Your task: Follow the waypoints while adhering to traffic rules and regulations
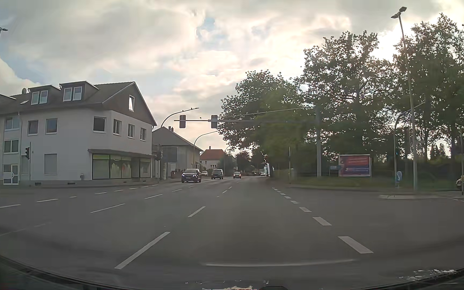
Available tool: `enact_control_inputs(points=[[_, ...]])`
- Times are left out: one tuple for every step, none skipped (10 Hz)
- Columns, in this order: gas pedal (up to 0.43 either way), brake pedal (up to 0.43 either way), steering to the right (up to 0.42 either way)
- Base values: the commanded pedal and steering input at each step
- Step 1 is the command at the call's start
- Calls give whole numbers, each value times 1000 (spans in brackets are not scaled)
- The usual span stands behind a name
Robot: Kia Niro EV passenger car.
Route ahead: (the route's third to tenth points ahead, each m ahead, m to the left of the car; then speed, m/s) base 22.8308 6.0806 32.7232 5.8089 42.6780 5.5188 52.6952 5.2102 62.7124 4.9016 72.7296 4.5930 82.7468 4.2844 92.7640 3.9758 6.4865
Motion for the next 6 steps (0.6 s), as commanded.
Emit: enact_control_inputs(points=[[449, 0, -3], [449, 0, -3], [449, 0, -2], [449, 0, 0], [449, 0, 0], [449, 0, 0]])
